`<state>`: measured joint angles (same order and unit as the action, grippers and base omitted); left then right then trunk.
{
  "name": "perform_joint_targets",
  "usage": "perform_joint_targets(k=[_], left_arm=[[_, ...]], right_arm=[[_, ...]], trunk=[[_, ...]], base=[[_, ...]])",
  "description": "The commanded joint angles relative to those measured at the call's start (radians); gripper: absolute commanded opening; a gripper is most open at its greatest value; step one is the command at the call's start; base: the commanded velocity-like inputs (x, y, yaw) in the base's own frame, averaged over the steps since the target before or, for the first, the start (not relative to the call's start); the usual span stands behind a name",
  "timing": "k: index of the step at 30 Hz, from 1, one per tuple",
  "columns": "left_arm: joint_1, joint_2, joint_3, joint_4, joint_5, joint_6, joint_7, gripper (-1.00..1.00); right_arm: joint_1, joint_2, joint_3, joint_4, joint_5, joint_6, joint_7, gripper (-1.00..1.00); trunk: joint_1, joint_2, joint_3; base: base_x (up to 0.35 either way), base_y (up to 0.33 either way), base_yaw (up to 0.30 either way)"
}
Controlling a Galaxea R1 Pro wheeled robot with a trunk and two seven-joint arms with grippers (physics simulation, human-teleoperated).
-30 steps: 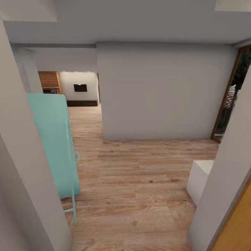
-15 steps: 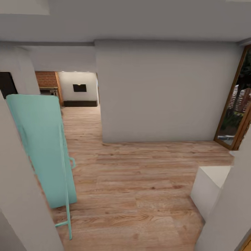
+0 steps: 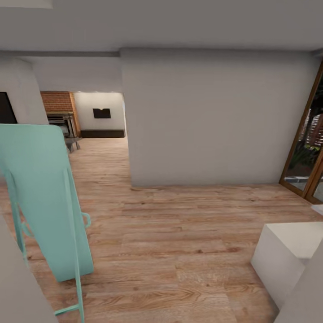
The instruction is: Move the two storage containers from the living room to the garage. In the garage, place one container on the floor and stack the other container on top of it (either order is fine).
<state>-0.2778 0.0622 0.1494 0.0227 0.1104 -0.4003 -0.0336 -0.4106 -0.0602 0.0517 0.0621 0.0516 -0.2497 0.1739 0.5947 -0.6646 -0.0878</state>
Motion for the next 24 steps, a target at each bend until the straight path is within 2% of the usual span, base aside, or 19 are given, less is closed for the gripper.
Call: perform_joint_targets(k=[1,9,13,20,24], left_arm=[[-0.001,-0.001,0.0,0.002,0.009,-0.007,-0.003,1.0],[-0.001,0.006,0.0,0.003,0.009,-0.023,-0.004,1.0],[-0.001,-0.007,0.001,0.009,0.009,-0.024,-0.006,1.0],[-0.001,-0.006,0.001,0.011,0.01,-0.024,-0.007,1.0],[-0.001,0.005,0.002,0.012,0.01,-0.025,-0.006,1.0]], right_arm=[[-0.002,0.0,0.004,0.004,0.005,-0.008,0.0,1.0],[-0.002,-0.001,0.0,0.004,0.003,-0.009,0.002,1.0],[-0.002,-0.001,0.0,0.004,0.002,-0.01,-0.01,1.0],[-0.002,0.0,0.003,0.004,0.011,-0.011,-0.013,1.0],[-0.002,-0.001,0.003,0.004,0.014,-0.012,-0.014,1.0]], trunk=[[0.001,-0.001,-0.002],[0.001,-0.001,-0.002],[0.001,-0.001,-0.002],[0.001,-0.001,-0.002],[0.001,-0.001,-0.002]], base=[[0.326,0.0,0.0],[0.327,0.0,0.0],[0.327,0.0,0.0],[0.327,0.0,0.0],[0.327,0.0,0.0]])
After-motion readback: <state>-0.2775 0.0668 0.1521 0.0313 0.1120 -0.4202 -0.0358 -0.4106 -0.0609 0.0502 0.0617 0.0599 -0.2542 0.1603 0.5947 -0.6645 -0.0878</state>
